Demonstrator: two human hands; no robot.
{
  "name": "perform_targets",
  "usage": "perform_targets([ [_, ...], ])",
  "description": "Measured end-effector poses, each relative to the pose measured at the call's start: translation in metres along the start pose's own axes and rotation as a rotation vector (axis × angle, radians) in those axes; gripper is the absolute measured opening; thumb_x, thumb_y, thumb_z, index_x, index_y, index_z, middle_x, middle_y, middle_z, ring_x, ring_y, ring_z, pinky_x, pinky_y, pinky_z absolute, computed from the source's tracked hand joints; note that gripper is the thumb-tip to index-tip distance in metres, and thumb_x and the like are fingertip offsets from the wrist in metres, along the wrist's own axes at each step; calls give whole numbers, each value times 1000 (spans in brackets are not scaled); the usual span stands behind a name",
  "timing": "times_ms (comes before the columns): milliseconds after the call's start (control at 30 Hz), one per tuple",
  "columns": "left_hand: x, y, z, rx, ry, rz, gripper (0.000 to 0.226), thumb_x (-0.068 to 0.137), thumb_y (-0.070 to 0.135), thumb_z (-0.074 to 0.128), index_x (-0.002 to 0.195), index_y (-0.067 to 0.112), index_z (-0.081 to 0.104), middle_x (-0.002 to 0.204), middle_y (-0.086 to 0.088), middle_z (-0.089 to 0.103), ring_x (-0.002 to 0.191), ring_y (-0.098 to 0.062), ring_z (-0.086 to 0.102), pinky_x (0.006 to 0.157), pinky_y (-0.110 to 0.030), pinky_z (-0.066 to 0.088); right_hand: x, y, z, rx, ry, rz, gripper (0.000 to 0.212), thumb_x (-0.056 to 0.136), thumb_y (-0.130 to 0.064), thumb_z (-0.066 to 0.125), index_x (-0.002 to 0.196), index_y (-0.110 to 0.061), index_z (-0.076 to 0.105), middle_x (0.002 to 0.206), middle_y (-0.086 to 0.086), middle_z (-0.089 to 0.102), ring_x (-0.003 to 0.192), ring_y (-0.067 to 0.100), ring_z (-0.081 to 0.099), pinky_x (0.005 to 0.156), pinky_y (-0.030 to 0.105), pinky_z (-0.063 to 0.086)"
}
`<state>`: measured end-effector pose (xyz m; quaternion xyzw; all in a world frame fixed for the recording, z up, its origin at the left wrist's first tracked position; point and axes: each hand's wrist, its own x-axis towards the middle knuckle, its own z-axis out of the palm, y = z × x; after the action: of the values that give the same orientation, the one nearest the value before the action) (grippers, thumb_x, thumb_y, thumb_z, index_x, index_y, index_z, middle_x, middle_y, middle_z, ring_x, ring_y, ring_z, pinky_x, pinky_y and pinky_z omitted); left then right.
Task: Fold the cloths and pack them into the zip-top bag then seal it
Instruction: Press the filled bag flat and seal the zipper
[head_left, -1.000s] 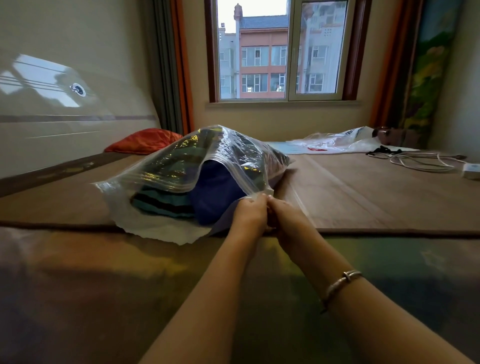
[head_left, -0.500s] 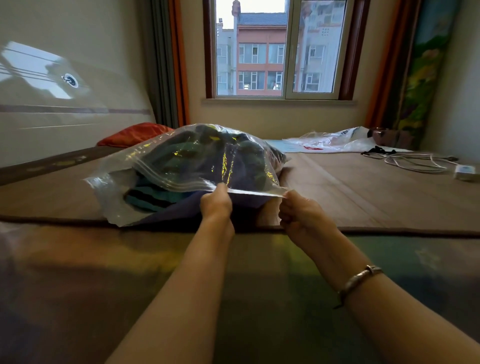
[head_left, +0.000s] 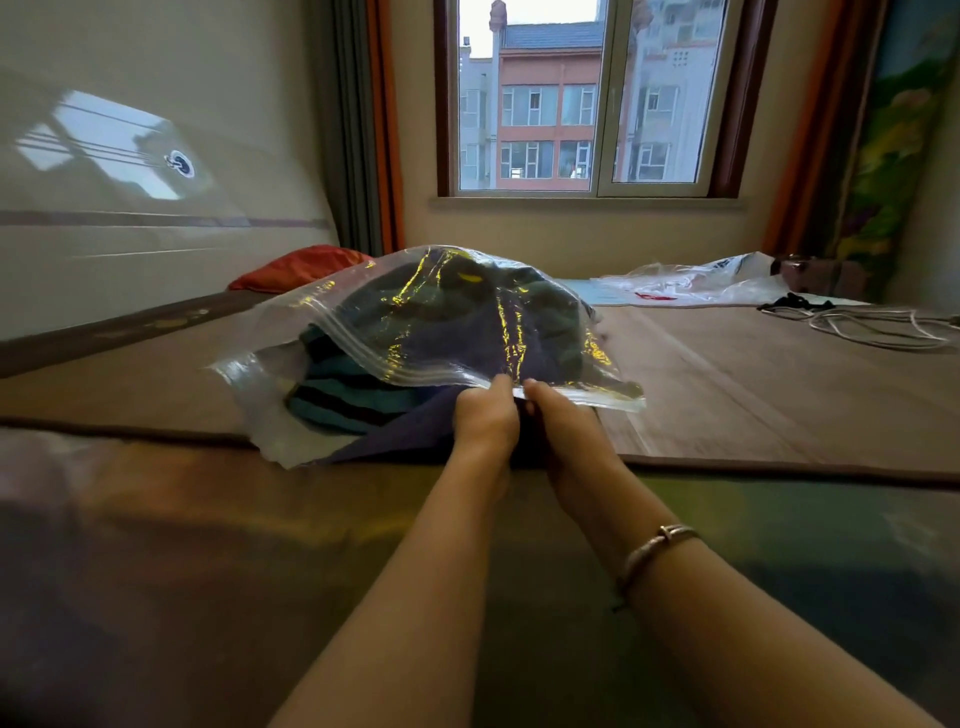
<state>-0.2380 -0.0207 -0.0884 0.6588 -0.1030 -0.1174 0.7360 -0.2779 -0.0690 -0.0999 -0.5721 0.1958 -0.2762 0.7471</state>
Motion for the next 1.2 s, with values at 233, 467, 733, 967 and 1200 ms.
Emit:
perform_targets([
  [233,-1,5,-3,-72,-23,-49,19,94,16,46,85,4,57,74,-8,56,67,-21,54,61,-30,45,-1,-4,-4,120,-30,27,23,94,-16,52,73,-9,57,69,8,59,63,19,58,61,32,50],
  [467,17,12,-39,-218,126,-119,23,93,17,47,108,6,59,97,-12,60,77,-25,59,82,-40,52,-13,-19,-30,142,1,-16,35,92,-8,44,59,-16,39,35,-10,40,37,4,40,50,21,32],
  [733,13,5,-59,-80,76,-78,15,95,20,43,90,11,53,79,-7,54,65,-17,50,55,-26,40,-19,-8,-27,91,126,-85,34,93,-33,56,64,-19,46,51,-6,44,53,9,41,56,21,37],
  [967,-11,7,-52,17,-19,-50,23,94,19,46,72,14,51,73,-6,54,63,-17,49,56,-26,38,-13,10,21,-37,-9,74,34,86,-41,65,94,-7,63,75,4,61,73,19,59,74,34,48],
  [1200,-11,13,-56,10,-5,-6,20,95,15,46,78,9,55,69,-5,54,62,-17,51,57,-27,44,-8,12,43,-14,-19,100,22,93,-20,58,93,1,62,80,16,62,73,28,61,80,42,52],
])
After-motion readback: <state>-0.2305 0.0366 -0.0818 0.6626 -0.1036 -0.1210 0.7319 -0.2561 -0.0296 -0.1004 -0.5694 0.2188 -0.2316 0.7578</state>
